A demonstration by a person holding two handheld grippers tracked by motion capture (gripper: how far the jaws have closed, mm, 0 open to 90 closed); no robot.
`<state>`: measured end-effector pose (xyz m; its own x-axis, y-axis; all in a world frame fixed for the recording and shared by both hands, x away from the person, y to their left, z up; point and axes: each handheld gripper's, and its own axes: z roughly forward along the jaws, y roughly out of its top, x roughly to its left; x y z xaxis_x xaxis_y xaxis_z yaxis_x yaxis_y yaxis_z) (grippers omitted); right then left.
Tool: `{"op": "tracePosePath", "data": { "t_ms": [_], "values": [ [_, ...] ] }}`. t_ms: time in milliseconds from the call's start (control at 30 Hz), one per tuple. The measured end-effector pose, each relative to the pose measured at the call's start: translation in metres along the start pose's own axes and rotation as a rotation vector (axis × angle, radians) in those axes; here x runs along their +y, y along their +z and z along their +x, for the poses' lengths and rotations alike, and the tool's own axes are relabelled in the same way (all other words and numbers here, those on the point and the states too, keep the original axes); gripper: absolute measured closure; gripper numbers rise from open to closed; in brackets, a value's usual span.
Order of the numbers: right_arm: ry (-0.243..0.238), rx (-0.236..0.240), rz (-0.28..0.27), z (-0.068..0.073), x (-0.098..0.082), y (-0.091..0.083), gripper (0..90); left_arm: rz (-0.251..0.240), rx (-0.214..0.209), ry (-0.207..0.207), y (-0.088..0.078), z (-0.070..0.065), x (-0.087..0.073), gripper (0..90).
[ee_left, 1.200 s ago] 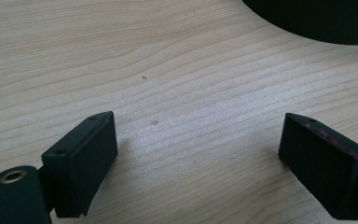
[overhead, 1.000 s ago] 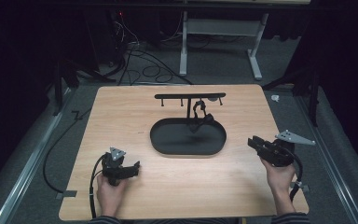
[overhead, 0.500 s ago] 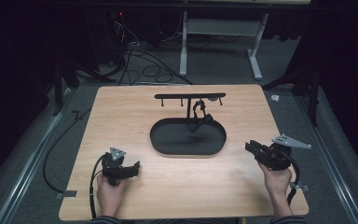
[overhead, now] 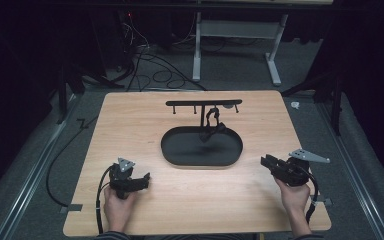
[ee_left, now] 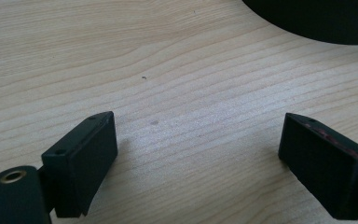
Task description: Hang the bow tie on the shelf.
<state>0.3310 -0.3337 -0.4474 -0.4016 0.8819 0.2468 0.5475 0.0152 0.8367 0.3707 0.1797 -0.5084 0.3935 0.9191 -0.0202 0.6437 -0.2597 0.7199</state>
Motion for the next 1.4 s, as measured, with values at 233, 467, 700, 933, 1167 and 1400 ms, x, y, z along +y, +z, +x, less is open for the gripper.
{"op": "tracePosePath", "data": {
  "t_ms": [233,467,700,933,1167,1400],
  "values": [
    [0.013,0.006,0.012,0.000,-0.007,0.003,70.1,0.000,0.000,0.000,0.000,0.000,0.000,11.9],
    [0.022,0.006,0.026,0.000,-0.012,0.006,70.0,0.000,0.000,0.000,0.000,0.000,0.000,11.9],
    [0.027,0.013,0.043,0.001,-0.019,0.012,69.9,0.000,0.000,0.000,0.000,0.000,0.000,11.9],
    [0.028,0.016,0.064,0.001,-0.026,0.020,69.7,0.000,0.000,0.000,0.000,0.000,0.000,11.9],
    [0.027,0.003,0.096,0.001,-0.031,0.026,69.5,0.000,0.000,0.000,0.000,0.000,0.000,11.9],
    [0.021,-0.017,0.119,0.001,-0.034,0.032,68.4,0.000,0.000,0.000,0.000,0.000,0.000,11.9]
  ]
}}
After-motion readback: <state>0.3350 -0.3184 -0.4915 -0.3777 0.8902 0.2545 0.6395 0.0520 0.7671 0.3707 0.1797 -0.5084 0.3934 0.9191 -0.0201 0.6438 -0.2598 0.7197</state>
